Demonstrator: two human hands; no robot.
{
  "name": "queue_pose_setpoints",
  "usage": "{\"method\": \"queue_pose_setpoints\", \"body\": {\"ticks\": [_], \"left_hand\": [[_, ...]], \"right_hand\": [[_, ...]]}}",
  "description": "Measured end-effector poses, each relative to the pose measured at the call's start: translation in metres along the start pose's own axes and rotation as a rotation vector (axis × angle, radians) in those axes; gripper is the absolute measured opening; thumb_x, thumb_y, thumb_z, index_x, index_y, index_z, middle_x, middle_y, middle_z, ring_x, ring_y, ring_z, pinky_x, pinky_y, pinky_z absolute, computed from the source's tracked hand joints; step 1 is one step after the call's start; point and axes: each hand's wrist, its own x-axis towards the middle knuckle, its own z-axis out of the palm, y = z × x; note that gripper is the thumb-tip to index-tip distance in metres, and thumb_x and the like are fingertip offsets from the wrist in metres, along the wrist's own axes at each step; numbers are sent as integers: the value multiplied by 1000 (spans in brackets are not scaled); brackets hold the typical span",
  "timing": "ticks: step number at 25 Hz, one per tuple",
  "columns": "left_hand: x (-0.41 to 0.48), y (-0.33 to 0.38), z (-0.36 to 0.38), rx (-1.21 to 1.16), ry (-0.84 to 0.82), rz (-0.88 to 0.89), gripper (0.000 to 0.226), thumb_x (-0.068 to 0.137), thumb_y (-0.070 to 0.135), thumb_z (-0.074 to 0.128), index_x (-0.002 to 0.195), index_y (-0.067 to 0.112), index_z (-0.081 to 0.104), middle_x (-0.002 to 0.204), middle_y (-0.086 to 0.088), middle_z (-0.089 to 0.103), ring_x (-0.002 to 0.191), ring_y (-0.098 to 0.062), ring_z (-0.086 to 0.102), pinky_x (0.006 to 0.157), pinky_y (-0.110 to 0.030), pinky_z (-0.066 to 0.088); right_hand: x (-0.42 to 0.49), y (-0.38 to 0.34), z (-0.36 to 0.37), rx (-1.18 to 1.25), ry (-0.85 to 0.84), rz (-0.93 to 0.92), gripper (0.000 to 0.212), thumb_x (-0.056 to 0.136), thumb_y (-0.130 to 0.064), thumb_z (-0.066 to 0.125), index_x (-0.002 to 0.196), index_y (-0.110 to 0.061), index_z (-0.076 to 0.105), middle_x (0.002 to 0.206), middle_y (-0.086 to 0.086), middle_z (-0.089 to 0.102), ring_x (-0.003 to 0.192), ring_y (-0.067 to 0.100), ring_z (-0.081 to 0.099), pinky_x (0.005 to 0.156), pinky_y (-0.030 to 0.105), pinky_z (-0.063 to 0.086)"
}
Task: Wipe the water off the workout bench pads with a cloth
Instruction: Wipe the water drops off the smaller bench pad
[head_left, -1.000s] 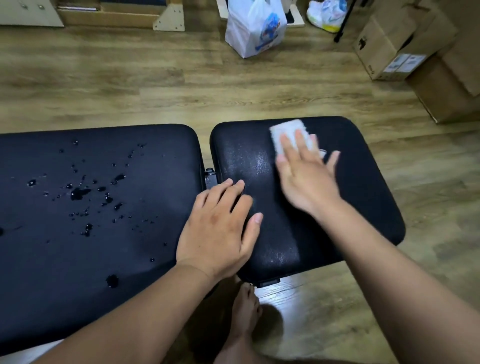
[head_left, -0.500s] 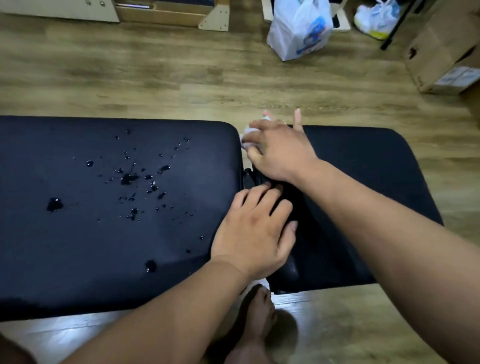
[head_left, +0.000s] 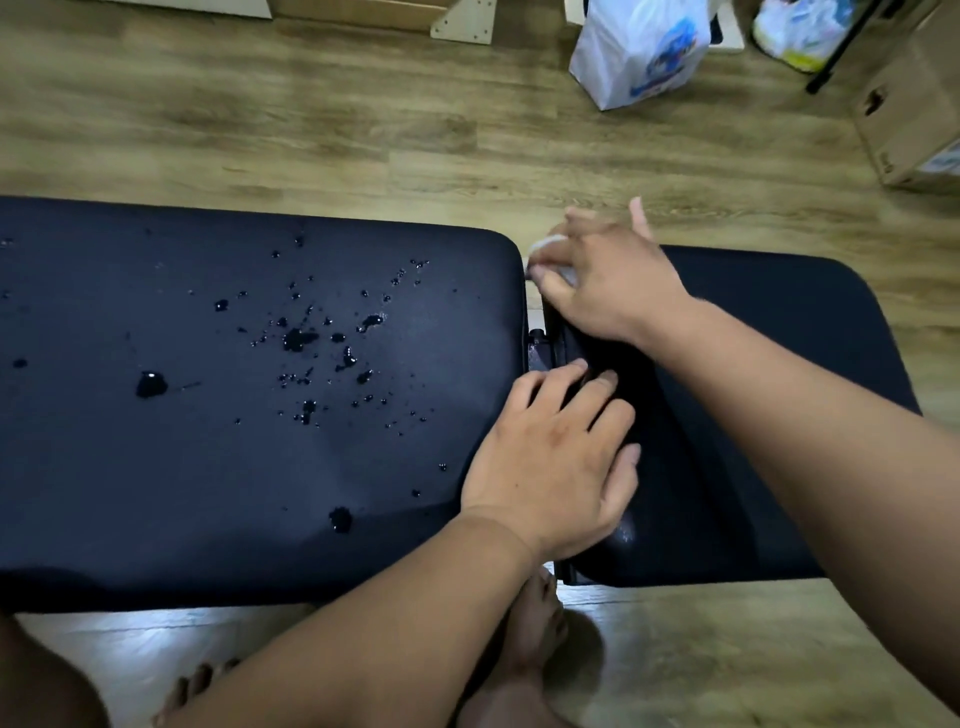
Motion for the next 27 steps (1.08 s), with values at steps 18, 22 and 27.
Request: {"method": "queue_pose_setpoints", "body": {"ticks": [18, 22, 27], "left_hand": [[1, -2, 0, 56, -44, 6, 32, 91, 39, 49, 105, 16, 66, 132, -1, 61, 128, -26, 50, 104, -43, 39], [1, -2, 1, 79, -42, 19, 32, 90, 39, 49, 106, 16, 65, 132, -3, 61, 127, -28, 51, 104, -44, 39], [1, 1, 1, 80, -25, 21, 36, 91, 40, 48, 108, 13, 66, 131, -5, 62, 126, -29, 51, 104, -45, 37]], "right_hand": [[-104, 188, -6, -106, 146, 697, 49, 98, -53, 21, 134, -32, 46, 139, 9, 53, 132, 33, 43, 114, 66, 7], [-169, 192, 3, 189, 163, 917, 59, 98, -55, 14, 126, -19, 51, 124, 19, 61, 116, 44, 52, 108, 57, 29], [-252, 145, 1, 252, 180, 999, 48, 103, -38, 20, 101, -9, 59, 97, 17, 64, 96, 43, 56, 82, 43, 39]]}}
